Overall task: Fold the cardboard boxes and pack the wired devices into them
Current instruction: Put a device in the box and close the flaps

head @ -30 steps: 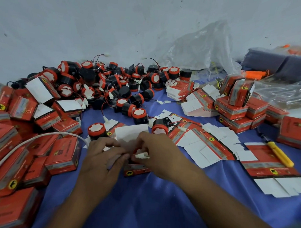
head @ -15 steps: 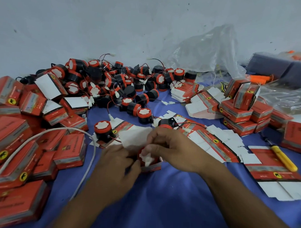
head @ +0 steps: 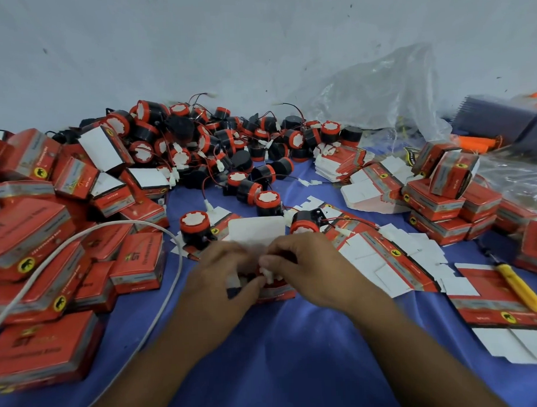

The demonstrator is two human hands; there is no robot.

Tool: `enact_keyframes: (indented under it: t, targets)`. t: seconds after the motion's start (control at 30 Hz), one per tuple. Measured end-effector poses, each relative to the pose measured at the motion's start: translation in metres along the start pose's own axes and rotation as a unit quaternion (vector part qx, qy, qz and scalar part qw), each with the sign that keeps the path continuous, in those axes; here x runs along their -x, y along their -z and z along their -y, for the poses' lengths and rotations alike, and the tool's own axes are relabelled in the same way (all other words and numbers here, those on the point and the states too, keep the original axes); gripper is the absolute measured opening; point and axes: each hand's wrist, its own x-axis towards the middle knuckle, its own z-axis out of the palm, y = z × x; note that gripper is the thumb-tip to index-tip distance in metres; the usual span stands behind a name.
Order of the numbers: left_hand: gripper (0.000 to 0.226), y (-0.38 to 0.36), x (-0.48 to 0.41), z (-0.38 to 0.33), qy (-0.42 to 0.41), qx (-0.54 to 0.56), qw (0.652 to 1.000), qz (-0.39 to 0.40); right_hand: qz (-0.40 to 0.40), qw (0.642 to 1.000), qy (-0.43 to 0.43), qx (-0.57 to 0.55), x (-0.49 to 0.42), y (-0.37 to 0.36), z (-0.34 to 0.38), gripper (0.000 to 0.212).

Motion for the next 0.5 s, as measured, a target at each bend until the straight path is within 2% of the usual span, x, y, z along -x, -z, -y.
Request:
enact_keyframes:
  t: [0.03, 0.1, 0.2, 0.3, 0.37, 0.5]
  targets:
    - [0.043, 0.000, -0.001, 0.000, 0.031, 0.004, 0.999, -0.039, -0.017, 0.999, -0.018, 0.032, -0.001, -0.005, 0.003, 0.019]
    - [0.071, 0.001, -0.002, 0.004, 0.105, 0.021, 0.992, -0.069, -0.037, 0.995, -0.048, 0.082, -0.004, -0.013, 0.009, 0.021]
    - [0.075, 0.000, -0.003, 0.003, 0.177, 0.070, 0.978, -0.081, -0.053, 0.991, -0.089, 0.084, -0.006, -0.022, 0.018, 0.019]
    - [0.080, -0.003, -0.001, 0.000, 0.156, 0.121, 0.975, -0.098, -0.082, 0.989, -0.093, 0.087, -0.004, -0.028, 0.023, 0.016]
    - [0.071, -0.003, 0.000, 0.000, 0.128, 0.139, 0.978, -0.085, -0.086, 0.992, -0.054, 0.074, -0.003, -0.029, 0.026, 0.012]
    - [0.046, 0.002, 0.000, 0.004, 0.036, 0.045, 0.997, -0.046, 0.005, 0.994, 0.013, 0.113, -0.005, -0.023, 0.026, 0.021]
